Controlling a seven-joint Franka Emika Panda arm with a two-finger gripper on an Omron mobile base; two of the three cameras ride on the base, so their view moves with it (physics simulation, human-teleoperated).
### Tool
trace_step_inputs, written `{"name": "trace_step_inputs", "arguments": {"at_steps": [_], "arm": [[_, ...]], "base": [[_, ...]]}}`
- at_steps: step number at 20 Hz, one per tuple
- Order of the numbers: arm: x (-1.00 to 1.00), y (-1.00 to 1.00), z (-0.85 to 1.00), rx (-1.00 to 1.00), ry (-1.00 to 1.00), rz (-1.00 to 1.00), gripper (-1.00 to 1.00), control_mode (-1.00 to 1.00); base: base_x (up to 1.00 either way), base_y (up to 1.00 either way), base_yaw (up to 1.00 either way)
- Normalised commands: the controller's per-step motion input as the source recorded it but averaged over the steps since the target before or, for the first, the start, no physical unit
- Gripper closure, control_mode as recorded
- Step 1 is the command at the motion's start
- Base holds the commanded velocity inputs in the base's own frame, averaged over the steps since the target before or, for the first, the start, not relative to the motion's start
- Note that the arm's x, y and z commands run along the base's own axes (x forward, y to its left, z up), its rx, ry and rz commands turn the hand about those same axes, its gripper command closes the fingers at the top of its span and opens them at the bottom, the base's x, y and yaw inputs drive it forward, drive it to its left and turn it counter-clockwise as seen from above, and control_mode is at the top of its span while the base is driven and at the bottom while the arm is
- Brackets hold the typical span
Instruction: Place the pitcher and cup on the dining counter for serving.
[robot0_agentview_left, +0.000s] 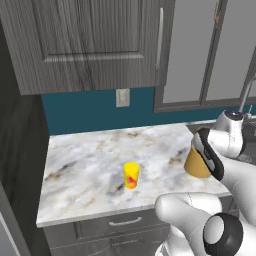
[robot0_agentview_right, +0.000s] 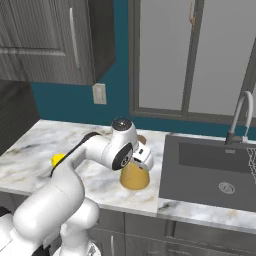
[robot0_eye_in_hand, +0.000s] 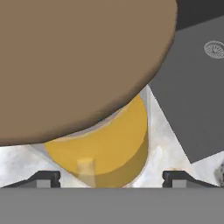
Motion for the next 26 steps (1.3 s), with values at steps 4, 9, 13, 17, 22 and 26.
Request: {"name": "trace_step_inputs", "arguments": {"at_steps": [4,9,13,17,22,26], "arm": [[0.11,-0.12,-0.39,0.00,0.00,0.00,1.00,-1.00],[0.03,-0.03,-0.06,0.00,0.00,0.00,1.00,-1.00],[-0.10,0.00,0.00,0.00,-0.02,0.00,1.00,-1.00],[-0.40,0.03,0.09,0.00,-0.23,0.00,1.00,-1.00],[-0.41,0.22,0.42,-0.06,-0.37,0.00,1.00,-1.00],[-0.40,0.34,0.85,-0.11,-0.39,0.00,1.00,-1.00]], "base": [[0.00,0.00,0.00],[0.00,0.00,0.00],[0.00,0.00,0.00],[0.00,0.00,0.00],[0.00,0.00,0.00],[0.00,0.00,0.00]]}}
